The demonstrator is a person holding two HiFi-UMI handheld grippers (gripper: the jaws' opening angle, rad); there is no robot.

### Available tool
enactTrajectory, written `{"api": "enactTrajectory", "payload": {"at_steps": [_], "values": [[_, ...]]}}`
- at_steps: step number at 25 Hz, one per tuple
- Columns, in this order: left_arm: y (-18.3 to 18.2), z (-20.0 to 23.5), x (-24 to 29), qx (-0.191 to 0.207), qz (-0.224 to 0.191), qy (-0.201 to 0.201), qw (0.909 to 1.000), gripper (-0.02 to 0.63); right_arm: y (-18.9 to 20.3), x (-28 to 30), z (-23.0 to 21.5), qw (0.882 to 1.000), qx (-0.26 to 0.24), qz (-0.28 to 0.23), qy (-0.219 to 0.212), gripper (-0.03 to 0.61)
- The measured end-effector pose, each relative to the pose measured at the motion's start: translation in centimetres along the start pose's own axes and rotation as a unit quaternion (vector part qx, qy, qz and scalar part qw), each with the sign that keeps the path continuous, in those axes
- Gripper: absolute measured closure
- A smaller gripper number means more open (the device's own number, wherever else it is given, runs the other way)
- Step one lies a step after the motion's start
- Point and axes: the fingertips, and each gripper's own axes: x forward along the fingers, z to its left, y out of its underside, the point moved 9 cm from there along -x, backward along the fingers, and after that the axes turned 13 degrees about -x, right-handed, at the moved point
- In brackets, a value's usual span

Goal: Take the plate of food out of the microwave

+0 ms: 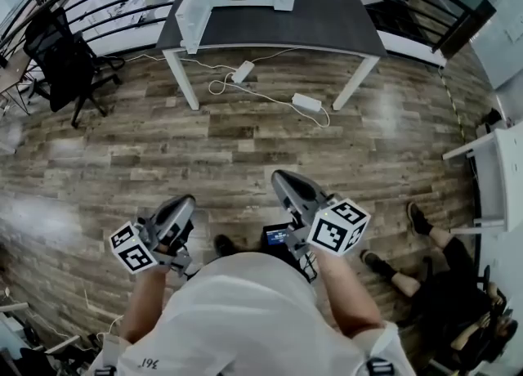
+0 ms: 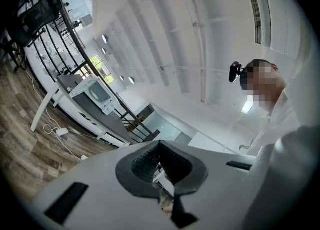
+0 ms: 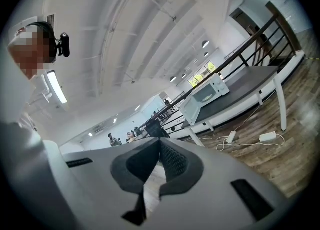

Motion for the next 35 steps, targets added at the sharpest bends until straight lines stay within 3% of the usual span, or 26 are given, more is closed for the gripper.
{"api": "enactTrajectory", "payload": {"at_steps": [9,22,35], "values": [[-0.3,-0.3,1.1,0.013,0.015,0.0,0.9998,0.609,-0.9,0.4,-0.7,0.999,-0.036,0.008,0.014,0.475],[0.7,0.3,1.2,0.007,0.013,-0.006,0.9999,0.609,-0.1,-0.3,-2.4,0.999,-0.026,0.013,0.037,0.473],[2.9,0.4,4.9,0.001,0.004,-0.008,1.0,0.609,0.2,-2.2,-6.2,0.998,-0.017,0.035,0.051,0.474]]}}
